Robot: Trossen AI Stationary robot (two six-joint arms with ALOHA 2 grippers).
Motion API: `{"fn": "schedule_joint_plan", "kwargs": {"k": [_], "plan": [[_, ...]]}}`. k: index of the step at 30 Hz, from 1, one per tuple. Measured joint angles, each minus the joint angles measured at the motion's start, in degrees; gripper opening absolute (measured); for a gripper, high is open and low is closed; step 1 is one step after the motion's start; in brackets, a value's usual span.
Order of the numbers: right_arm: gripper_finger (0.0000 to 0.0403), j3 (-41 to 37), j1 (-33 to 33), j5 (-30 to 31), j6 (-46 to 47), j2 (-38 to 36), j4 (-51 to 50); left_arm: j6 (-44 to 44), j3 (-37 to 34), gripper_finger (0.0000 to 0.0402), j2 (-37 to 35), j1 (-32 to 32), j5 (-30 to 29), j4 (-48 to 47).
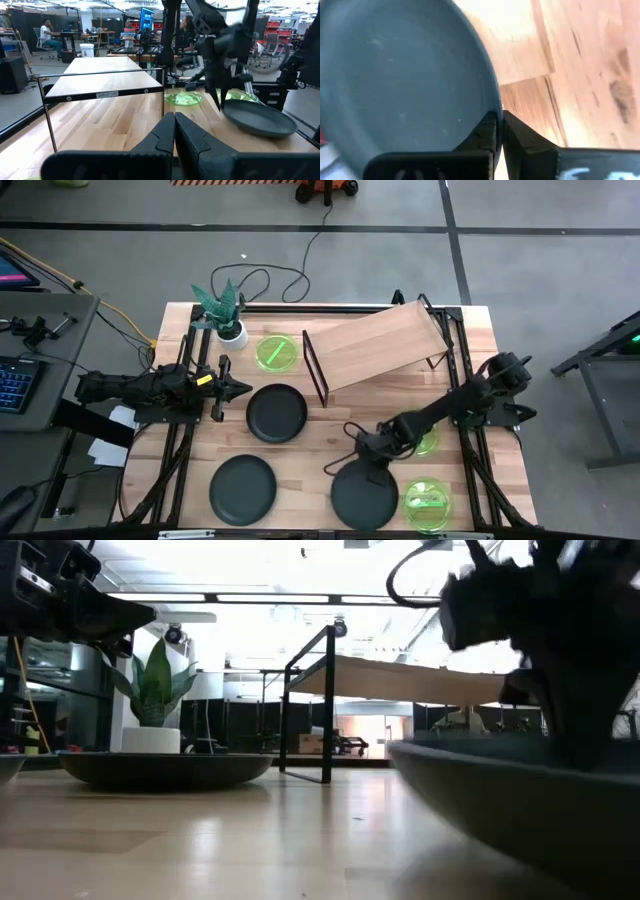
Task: Place and stack plates onto a shelf
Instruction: Put the bottom right black plate on the shelf
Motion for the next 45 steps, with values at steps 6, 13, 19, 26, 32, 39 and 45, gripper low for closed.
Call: {"fn": "schedule_joint_plan", "kwargs": {"k": [6, 13, 19, 26, 32, 39, 45], "plan": [[0.0000, -0.02, -3.38, -7.61, -7.92, -5.06, -3.59, 0.00, -0.02, 0.0003, 0.00, 0.00, 0.00, 0.00], [0.0000, -0.02, -7.49, -12.01, -10.55, -15.06, -4.18, 0.00, -0.02, 0.0003, 0.00, -0.01, 0.00, 0.00], [0.0000, -0.01, -12.52, -1.84, -10.16, -28.59, -8.64, 0.00, -0.01, 0.0003, 0.00, 0.00, 0.00, 0.00], [0.0000, 0.05, -20.31, 28.53, -1.94, -44.31, -12.00, 0.00, -0.02, 0.0003, 0.00, 0.00, 0.00, 0.00], [0.0000, 0.07, -28.07, 42.56, 4.24, -50.42, -22.34, 0.00, -0.01, 0.0003, 0.00, -0.01, -0.02, 0.00], [0.0000, 0.07, -37.97, 48.57, 7.72, -51.11, -29.97, 0.00, 0.00, 0.0003, 0.00, -0.01, 0.00, 0.00], [0.0000, -1.55, -45.82, 45.37, 5.35, -51.08, -31.08, 0.00, 0.00, 0.0003, 0.00, 0.00, 0.00, 0.00]]}}
